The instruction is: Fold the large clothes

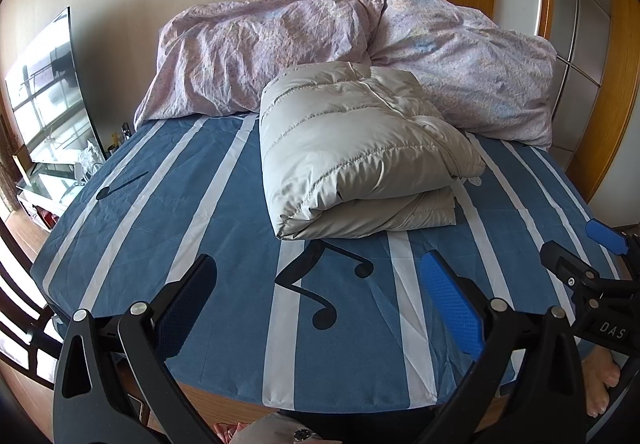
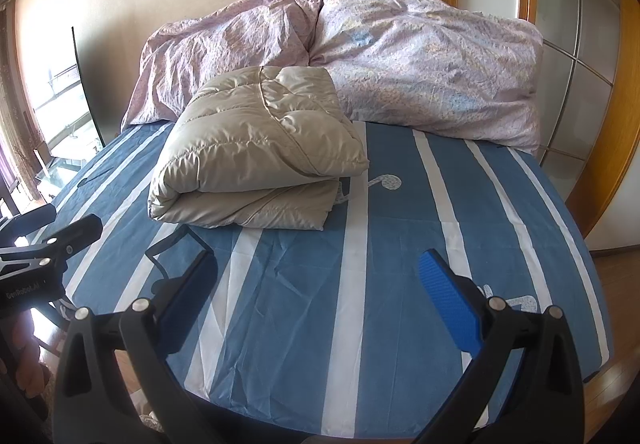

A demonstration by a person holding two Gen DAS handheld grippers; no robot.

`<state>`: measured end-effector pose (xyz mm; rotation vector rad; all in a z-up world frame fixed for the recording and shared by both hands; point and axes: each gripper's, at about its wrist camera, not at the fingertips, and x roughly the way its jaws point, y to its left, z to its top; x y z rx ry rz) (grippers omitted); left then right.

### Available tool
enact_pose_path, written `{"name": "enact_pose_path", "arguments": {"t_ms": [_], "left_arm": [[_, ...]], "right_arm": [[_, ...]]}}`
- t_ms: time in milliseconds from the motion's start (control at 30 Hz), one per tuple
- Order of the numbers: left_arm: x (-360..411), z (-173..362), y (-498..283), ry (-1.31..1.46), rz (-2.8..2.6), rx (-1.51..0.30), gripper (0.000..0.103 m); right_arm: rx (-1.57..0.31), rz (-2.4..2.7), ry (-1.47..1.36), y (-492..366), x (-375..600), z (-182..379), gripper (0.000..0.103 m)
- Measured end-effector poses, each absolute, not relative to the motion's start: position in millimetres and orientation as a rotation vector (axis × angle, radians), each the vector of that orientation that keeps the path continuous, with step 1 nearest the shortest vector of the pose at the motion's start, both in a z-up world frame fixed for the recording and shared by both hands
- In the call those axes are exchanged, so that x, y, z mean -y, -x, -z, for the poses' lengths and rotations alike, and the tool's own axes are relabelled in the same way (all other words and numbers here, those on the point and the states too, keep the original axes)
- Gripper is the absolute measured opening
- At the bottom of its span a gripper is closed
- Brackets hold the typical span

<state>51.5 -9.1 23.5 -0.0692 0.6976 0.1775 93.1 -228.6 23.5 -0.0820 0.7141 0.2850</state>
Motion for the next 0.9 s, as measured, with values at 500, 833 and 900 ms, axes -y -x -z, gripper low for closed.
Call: {"name": "enact_pose_path", "arguments": {"t_ms": [500, 833, 900], "left_arm": [[12.0, -22.6, -52.6, 0.070, -0.172, -0.702, 0.102], [14.8, -21.8, -53.3, 0.067, -0.166, -0.698, 0.102], [15.6, -22.1, -53.0, 0.066, -0.163, -0.698, 0.102]], "right_arm": [[-0.713, -0.285, 0.081, -94.3, 229.4, -22.9, 0.101], [-0.712, -0.284, 0.082, -94.3, 228.7, -23.2, 0.101], [-0.712, -0.284, 0.083, -94.5, 229.2, -23.2, 0.101]]}}
